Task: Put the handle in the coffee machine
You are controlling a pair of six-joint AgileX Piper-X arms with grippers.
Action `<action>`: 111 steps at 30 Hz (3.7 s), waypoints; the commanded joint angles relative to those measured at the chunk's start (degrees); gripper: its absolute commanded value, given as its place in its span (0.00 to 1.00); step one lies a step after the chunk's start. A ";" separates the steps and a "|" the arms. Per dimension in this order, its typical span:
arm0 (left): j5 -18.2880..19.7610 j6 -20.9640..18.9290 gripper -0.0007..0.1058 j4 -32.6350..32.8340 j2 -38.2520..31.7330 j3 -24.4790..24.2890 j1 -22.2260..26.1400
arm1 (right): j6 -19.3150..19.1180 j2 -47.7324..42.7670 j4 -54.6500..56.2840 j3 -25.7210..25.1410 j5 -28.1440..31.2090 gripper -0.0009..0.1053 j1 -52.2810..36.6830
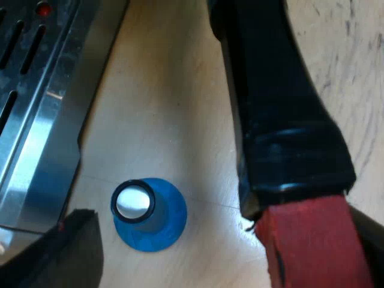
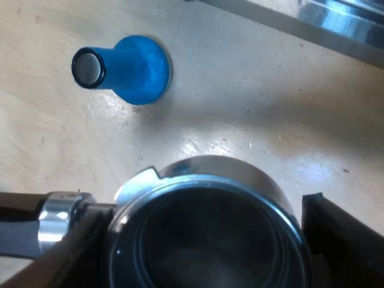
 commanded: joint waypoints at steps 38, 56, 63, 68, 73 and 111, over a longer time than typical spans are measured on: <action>6.87 0.68 0.01 1.97 -0.02 0.06 0.00 | -1.65 -2.12 -2.17 -1.48 -0.91 0.99 -0.20; 8.64 0.68 0.01 1.97 -0.02 0.06 5.43 | -1.08 -11.95 -2.50 -1.48 6.47 0.99 -0.20; 8.64 0.68 0.01 2.10 -0.02 0.06 9.77 | -0.08 -15.34 -2.38 -1.48 10.01 0.99 2.98; 8.64 0.68 0.01 2.44 -0.02 0.06 10.20 | 3.04 -16.76 -2.38 -1.48 19.18 0.99 8.72; 8.64 0.68 0.01 2.44 -0.02 0.06 10.20 | 6.34 -16.96 -2.48 -1.04 27.61 0.99 14.31; 11.17 1.53 0.01 -1.78 -0.02 0.06 20.86 | 11.20 -11.59 -46.06 26.75 73.97 0.99 34.41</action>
